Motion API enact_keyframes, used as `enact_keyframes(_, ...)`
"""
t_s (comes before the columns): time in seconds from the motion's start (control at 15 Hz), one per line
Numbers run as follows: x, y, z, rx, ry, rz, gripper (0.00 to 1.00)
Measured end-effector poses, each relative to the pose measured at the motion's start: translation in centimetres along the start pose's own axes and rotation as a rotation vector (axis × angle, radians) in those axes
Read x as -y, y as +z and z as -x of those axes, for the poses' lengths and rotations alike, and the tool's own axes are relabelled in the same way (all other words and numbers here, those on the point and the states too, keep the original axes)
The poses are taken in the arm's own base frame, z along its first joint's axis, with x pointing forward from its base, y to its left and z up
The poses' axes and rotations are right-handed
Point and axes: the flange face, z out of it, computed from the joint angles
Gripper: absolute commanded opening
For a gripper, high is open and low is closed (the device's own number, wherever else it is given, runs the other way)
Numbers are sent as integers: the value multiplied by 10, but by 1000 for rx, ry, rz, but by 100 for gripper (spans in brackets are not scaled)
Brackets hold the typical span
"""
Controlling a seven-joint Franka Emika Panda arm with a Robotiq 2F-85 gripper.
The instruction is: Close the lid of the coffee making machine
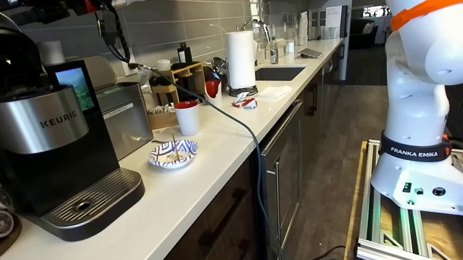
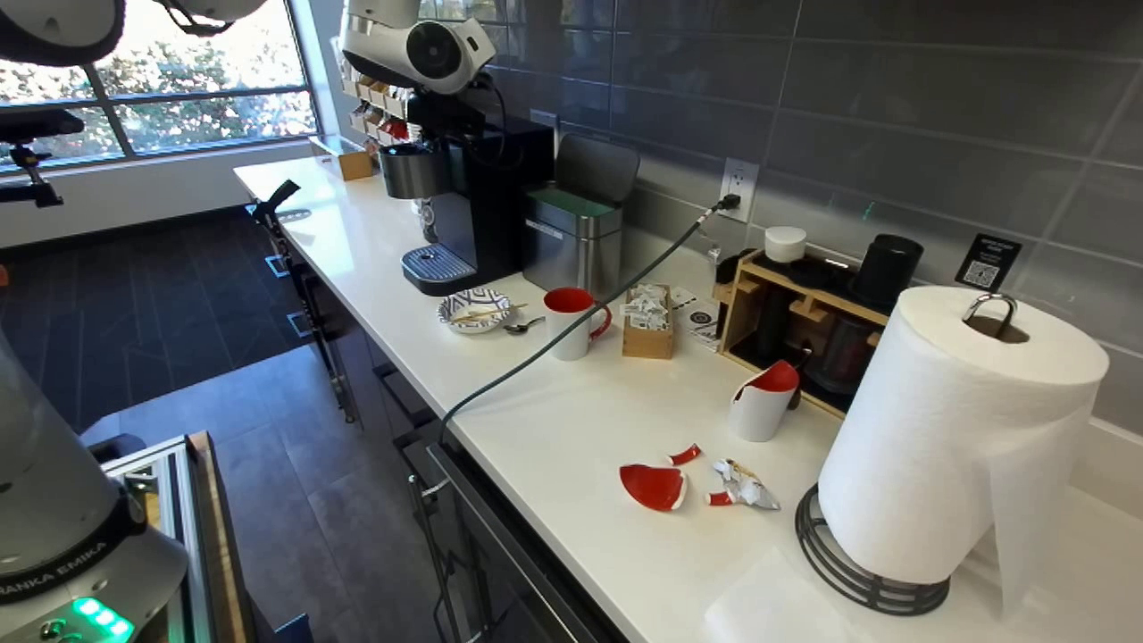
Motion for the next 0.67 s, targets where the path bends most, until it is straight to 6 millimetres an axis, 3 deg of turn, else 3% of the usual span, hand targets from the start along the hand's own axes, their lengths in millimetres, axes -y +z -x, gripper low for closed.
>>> enact_keyframes(0.67, -14, 18, -4, 77, 68, 7, 100)
